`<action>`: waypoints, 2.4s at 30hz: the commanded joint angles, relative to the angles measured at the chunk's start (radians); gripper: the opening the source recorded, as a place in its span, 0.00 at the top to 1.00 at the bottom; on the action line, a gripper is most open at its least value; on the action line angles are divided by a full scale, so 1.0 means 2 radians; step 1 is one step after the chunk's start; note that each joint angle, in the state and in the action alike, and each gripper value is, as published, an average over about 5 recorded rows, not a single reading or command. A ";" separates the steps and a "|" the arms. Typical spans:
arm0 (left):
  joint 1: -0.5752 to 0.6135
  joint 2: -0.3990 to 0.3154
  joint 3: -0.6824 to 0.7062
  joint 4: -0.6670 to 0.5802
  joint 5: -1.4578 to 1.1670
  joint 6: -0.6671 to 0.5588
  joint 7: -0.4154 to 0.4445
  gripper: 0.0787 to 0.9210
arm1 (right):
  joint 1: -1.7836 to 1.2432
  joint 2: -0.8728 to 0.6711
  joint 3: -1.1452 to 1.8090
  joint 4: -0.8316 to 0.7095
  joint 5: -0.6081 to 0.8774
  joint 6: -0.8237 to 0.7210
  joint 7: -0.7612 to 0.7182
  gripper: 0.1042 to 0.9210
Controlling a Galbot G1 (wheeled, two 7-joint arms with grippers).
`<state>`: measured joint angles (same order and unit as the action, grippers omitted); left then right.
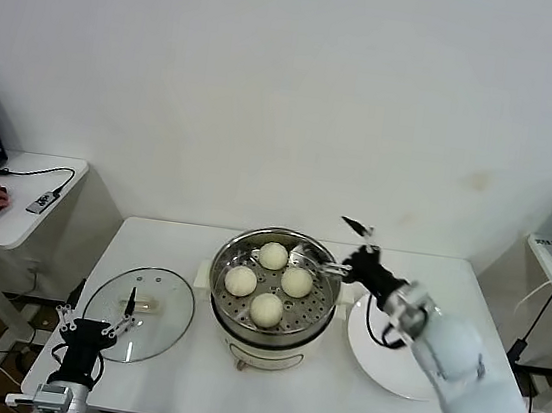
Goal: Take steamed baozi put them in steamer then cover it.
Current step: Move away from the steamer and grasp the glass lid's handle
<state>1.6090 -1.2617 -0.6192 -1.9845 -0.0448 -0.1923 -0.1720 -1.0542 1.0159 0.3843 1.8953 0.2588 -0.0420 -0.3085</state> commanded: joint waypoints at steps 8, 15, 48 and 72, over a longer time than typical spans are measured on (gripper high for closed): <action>0.020 0.056 -0.056 0.116 0.428 -0.041 -0.015 0.12 | -0.276 0.215 0.353 0.075 -0.048 0.061 0.076 0.12; -0.002 0.091 -0.052 0.186 0.571 -0.042 -0.023 0.12 | -0.268 0.225 0.371 0.042 -0.056 0.076 0.115 0.12; -0.212 0.098 0.050 0.327 0.630 -0.031 -0.030 0.12 | -0.299 0.265 0.380 0.050 -0.104 0.106 0.116 0.12; -0.241 0.086 0.056 0.358 0.629 -0.032 -0.032 0.12 | -0.298 0.269 0.364 0.030 -0.125 0.112 0.111 0.12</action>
<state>1.1428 -1.0875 -0.5112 -1.2922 1.2094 -0.2565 -0.2349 -1.6472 1.5515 1.1144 1.9584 0.0167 0.1808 -0.0852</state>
